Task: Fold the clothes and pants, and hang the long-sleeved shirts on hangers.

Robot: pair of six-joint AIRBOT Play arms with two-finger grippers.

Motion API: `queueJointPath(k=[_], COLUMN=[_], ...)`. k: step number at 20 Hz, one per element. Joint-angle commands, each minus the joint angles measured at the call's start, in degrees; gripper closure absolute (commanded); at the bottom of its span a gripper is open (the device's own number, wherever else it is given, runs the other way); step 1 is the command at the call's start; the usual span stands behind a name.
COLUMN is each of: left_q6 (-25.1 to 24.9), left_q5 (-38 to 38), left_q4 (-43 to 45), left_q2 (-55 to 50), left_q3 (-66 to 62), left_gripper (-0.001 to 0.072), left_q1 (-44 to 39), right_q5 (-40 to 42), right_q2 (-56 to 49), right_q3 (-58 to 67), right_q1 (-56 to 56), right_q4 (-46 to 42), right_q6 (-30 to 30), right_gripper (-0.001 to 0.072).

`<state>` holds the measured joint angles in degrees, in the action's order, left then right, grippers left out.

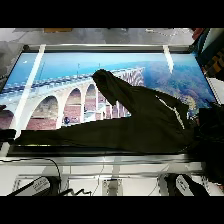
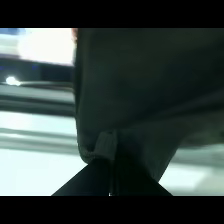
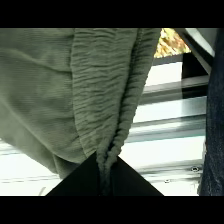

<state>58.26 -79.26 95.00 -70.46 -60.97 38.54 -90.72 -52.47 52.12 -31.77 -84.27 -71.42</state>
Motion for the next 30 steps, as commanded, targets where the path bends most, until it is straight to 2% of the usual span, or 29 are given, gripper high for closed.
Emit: queueJointPath(k=[1, 3, 4, 6, 9, 11, 13, 16, 18, 20, 22, 23, 27, 30], left_q6=[12.1, 12.1, 12.3, 11.8, 11.8, 10.8, 6.9, 3.7, 3.6, 3.7, 3.6, 2.6, -10.1, -16.5], left_q5=[11.2, 18.7, 22.5, 26.9, 25.4, 18.2, 13.8, 13.3, 13.9, 14.7, 15.0, 14.9, 13.0, 15.3], left_q4=[-8.1, -19.5, -22.0, -22.0, -22.0, -21.3, -18.6, -13.6, -7.4, -3.1, -2.8, -2.4, 0.6, 1.6], left_q2=[0.0, 0.0, -0.1, -0.2, 0.2, -0.4, -0.5, -0.6, -0.6, -0.9, -0.9, -0.8, -0.9, -0.9], left_q3=[-3.5, -10.8, -15.6, -25.0, -30.0, -27.3, -20.1, -4.1, 5.7, 11.0, 11.4, 11.3, 11.3, 11.3], left_gripper=[0.0688, 0.069, 0.069, 0.069, 0.069, 0.069, 0.069, 0.0689, 0.0689, 0.0689, 0.0688, 0.0689, 0.0687, 0.0687], left_q1=[-0.7, -2.9, -4.9, -9.4, -12.5, -12.2, -11.8, -10.2, -8.1, -5.0, -1.5, 0.0, 2.3, 2.3], right_q5=[3.7, 5.2, 5.4, 5.5, 6.7, 7.1, 7.6, 7.6, 7.6, 7.5, 7.0, 6.5, 3.1, -1.6], right_q2=[0.3, 0.3, 0.3, 0.3, 0.3, 0.3, 0.3, 0.3, 0.3, 0.3, 0.3, 0.3, 0.3, 0.3], right_q3=[-0.7, -0.7, -0.7, -0.6, -0.6, -0.6, -0.6, -0.6, -0.6, -0.6, -0.6, -0.6, -0.6, -0.6], right_q1=[0.0, 0.0, 0.0, 0.0, 0.0, 0.0, 0.0, 0.0, 0.0, 0.0, 0.0, 0.0, 0.0, 0.0], right_q4=[0.1, 0.0, 0.0, 0.0, 0.0, 0.0, 0.0, 0.0, 0.0, 0.0, -0.2, -0.2, -0.5, -2.1], right_q6=[0.1, 0.1, 0.1, 0.1, 0.1, 0.1, 0.1, 0.1, 0.1, 0.1, 0.1, 0.2, 0.2, 0.5], right_gripper=[0.0677, 0.0677, 0.0677, 0.0677, 0.0677, 0.0677, 0.0677, 0.0677, 0.0677, 0.0677, 0.0677, 0.0677, 0.0677, 0.0677])
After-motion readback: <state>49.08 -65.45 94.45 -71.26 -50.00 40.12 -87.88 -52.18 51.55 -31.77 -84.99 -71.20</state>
